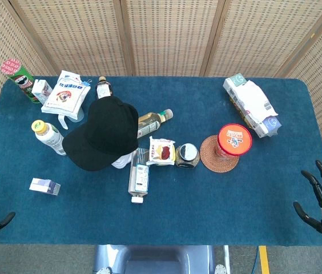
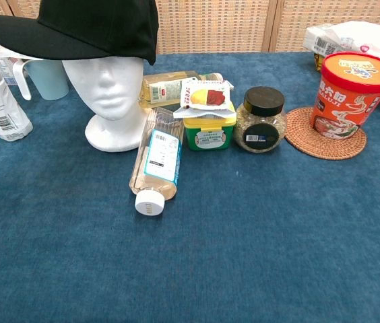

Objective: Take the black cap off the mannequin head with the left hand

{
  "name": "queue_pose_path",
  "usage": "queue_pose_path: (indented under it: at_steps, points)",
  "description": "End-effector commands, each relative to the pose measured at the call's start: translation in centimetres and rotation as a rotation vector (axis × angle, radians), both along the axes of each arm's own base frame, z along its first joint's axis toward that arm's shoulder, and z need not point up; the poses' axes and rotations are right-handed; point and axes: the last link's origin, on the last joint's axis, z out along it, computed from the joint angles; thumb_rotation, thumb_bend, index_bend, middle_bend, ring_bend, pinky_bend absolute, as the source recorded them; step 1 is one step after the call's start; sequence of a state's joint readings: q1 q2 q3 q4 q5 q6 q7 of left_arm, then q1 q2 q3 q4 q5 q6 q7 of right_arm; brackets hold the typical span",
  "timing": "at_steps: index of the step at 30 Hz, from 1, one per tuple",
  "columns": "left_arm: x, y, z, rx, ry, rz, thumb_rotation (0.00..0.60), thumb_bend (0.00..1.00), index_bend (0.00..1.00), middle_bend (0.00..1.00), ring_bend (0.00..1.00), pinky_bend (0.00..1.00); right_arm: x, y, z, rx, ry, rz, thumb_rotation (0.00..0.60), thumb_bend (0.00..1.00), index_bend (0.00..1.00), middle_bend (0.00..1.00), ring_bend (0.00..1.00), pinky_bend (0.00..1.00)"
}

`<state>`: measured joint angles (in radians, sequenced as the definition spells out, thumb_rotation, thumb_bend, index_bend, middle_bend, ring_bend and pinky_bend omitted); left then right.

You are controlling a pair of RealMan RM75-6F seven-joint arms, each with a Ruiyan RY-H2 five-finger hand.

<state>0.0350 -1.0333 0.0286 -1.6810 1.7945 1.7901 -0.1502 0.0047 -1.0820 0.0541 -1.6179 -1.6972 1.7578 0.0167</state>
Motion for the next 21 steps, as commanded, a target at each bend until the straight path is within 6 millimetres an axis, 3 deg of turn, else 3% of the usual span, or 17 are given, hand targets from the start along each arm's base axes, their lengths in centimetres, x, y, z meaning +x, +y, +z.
queue_pose_path:
  at_steps: [1,8,16,17,21]
  points:
    - [0.0,0.1,0.1,0.0,0.001,0.007,0.6,0.14,0.0,0.0,0.0,0.0,0.0,0.0,0.0,0.013,-0.004,-0.018,0.6,0.26,0.17,0.0,0.0,0.0]
    - [0.1,1.6,0.3,0.03,0.006,-0.045,0.6,0.14,0.0,0.0,0.0,0.0,0.2,0.2,0.1,0.033,-0.034,-0.019,0.6,0.26,0.17,0.0,0.0,0.0]
    - [-0.2,7.1,-1.2,0.028,0.033,-0.215,0.6,0.14,0.0,0.0,0.0,0.0,0.2,0.4,0.4,0.039,-0.063,-0.007,0.6,0.26,0.17,0.0,0.0,0.0]
    - [0.2,8.4,-1.6,0.032,0.027,-0.249,0.6,0.14,0.0,0.0,0.0,0.0,0.2,0.4,0.4,0.041,-0.068,-0.007,0.6,0.26,0.16,0.0,0.0,0.0]
    - [1.1,10.7,-2.7,0.082,-0.012,-0.295,0.6,0.14,0.0,0.0,0.0,0.0,0.3,0.5,0.3,0.044,-0.068,0.0,0.6,0.26,0.16,0.0,0.0,0.0]
